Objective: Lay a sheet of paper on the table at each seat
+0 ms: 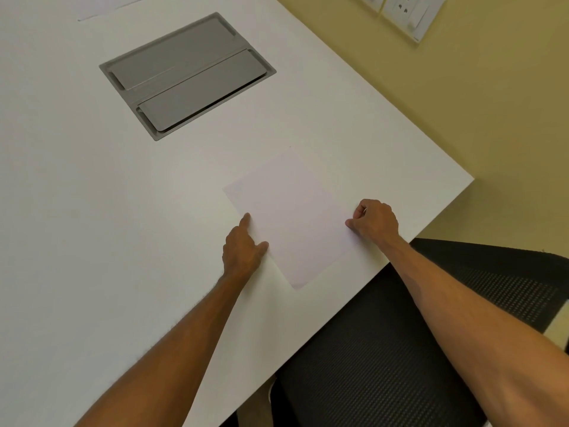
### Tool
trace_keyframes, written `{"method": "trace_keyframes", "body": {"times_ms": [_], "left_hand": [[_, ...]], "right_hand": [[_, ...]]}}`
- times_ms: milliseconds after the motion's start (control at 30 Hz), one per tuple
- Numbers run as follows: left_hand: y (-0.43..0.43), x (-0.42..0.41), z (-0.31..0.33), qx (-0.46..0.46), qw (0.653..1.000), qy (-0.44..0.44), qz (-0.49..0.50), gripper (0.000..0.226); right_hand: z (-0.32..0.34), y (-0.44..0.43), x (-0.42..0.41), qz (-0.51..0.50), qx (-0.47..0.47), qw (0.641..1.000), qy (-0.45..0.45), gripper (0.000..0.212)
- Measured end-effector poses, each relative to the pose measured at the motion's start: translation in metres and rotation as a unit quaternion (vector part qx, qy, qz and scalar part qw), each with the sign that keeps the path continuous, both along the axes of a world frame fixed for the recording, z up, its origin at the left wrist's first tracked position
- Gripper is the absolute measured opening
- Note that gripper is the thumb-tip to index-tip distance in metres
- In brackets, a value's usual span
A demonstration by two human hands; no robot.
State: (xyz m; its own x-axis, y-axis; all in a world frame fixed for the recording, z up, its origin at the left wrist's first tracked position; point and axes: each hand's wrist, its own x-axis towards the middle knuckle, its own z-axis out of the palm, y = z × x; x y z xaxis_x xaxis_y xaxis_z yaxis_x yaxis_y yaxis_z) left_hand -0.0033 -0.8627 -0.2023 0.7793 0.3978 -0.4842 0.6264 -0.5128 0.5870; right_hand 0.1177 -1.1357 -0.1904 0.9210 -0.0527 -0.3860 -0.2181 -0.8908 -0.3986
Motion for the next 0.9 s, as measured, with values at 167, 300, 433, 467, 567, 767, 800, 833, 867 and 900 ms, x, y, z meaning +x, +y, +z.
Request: {"method": "trace_keyframes", "body": {"times_ms": [167,300,433,467,567,767,800,833,867,900], "left_hand": [[-0.002,0.000,0.000,-0.005,1.000,-0.010,0.014,0.086],[-0.001,-0.002,-0.001,-0.007,1.000,-0.016,0.019,0.085],[-0.001,-0.002,0.001,-0.014,0.999,-0.026,0.034,0.082],[-0.002,-0.003,0.004,-0.015,0.998,-0.034,0.041,0.079],[-0.002,-0.013,0.012,0.011,0.997,-0.065,0.038,0.065],[0.008,-0.032,0.039,0.101,0.989,-0.107,-0.018,0.055],[0.011,-0.033,0.046,0.116,0.987,-0.112,-0.025,0.055],[0.016,-0.034,0.048,0.130,0.984,-0.121,-0.031,0.056],[0.019,-0.035,0.058,0.138,0.983,-0.121,-0.028,0.057],[0.022,-0.037,0.062,0.149,0.980,-0.128,-0.027,0.058]], "right_hand": [[-0.001,-0.002,0.000,-0.005,-0.002,1.000,-0.007,0.023],[-0.001,-0.002,-0.002,0.002,-0.001,1.000,-0.009,0.025],[0.001,-0.001,-0.003,0.000,0.008,1.000,-0.009,0.019],[0.004,-0.001,-0.004,-0.005,0.015,1.000,-0.007,0.018],[0.012,-0.004,-0.005,-0.011,0.034,0.999,0.000,0.019],[0.033,-0.004,-0.006,0.017,0.028,0.999,-0.024,0.025],[0.039,-0.001,-0.004,0.020,0.029,0.999,-0.028,0.027],[0.045,0.002,-0.003,0.025,0.037,0.998,-0.033,0.029],[0.052,0.005,-0.002,0.029,0.040,0.998,-0.041,0.032],[0.058,0.009,-0.002,0.030,0.046,0.997,-0.047,0.035]]}}
